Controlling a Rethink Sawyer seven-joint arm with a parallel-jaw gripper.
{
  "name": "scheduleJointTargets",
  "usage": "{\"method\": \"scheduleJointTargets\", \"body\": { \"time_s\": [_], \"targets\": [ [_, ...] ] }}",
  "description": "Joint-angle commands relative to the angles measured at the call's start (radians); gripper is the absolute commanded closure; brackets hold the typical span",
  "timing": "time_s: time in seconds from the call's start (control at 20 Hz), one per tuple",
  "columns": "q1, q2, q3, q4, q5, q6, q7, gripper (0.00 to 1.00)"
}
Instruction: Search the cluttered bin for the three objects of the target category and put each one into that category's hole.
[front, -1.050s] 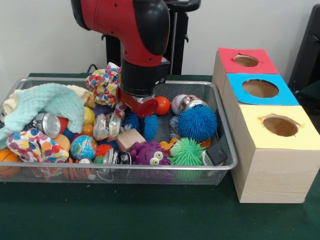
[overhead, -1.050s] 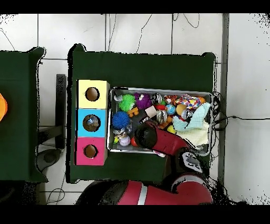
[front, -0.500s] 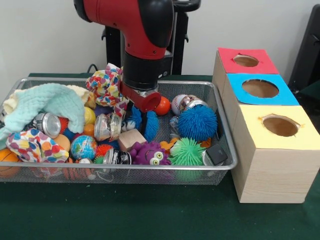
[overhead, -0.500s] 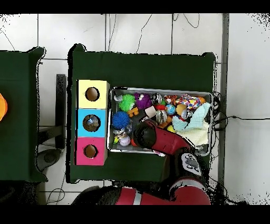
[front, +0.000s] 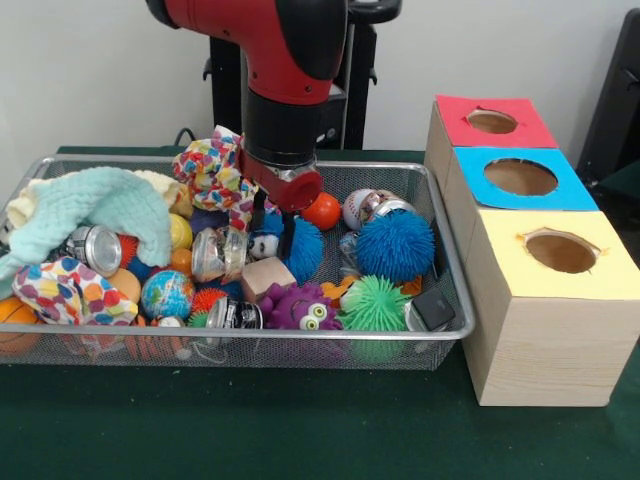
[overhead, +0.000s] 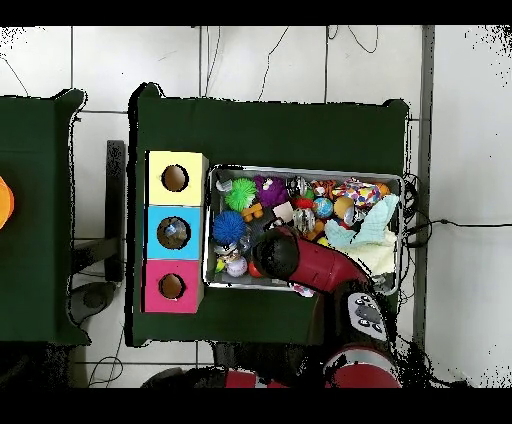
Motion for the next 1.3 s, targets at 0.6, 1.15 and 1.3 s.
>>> {"method": "scheduleJointTargets", "body": {
  "time_s": [0.6,1.15,1.3],
  "targets": [
    [0.092,-0.137,-0.013,0.03,0.013,0.238,0.093,0.0],
    [0.178,-0.065,-0.029,0.029,0.072,0.152,0.186,0.0],
    [0.186,-0.036,-0.031,0.025,0.083,0.115,0.19,0.0]
  ]
}}
